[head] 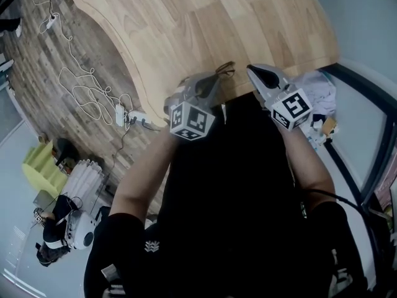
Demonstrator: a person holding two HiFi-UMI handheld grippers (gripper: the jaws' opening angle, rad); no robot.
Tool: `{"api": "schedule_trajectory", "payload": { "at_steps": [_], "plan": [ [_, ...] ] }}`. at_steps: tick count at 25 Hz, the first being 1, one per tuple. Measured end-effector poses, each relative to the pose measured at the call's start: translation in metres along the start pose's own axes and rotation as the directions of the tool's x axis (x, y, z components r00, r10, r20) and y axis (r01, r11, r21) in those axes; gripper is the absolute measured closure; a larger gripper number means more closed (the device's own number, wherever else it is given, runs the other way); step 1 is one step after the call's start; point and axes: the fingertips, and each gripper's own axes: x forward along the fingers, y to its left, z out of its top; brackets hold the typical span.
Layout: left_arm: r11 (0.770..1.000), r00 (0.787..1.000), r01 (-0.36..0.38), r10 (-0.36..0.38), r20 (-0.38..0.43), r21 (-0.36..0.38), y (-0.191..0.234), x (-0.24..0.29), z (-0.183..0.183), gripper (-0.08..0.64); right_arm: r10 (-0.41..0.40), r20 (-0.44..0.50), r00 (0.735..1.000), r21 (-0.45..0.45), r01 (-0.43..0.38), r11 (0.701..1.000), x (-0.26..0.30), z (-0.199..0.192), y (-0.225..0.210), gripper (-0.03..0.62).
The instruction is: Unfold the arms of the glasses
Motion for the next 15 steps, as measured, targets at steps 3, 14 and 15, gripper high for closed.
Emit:
{"api": "schedule_trajectory", "payload": {
  "at_steps": [3, 14, 15],
  "plan": [
    [1.0, 1.0, -0.015, 0.015, 0.013, 0.002, 0.001, -0.006, 0.002, 0.543, 0.067, -0.047, 0.997, -0.005, -0.067, 0.998, 0.01, -0.004, 0.012, 0.591],
    [0.997, 0.994, -0.082, 0.083, 0.067, -0.005, 0.007, -0.028, 0.009, 0.543, 0.355, 0.014, 0.935, 0.07, -0.355, 0.932, 0.02, 0.025, 0.06, 0.551],
    [0.996, 0.994, -0.085, 0.086, 0.067, -0.007, 0.008, -0.029, 0.008, 0.543, 0.365, 0.014, 0.931, 0.084, -0.364, 0.927, 0.022, 0.025, 0.063, 0.551]
  ]
}}
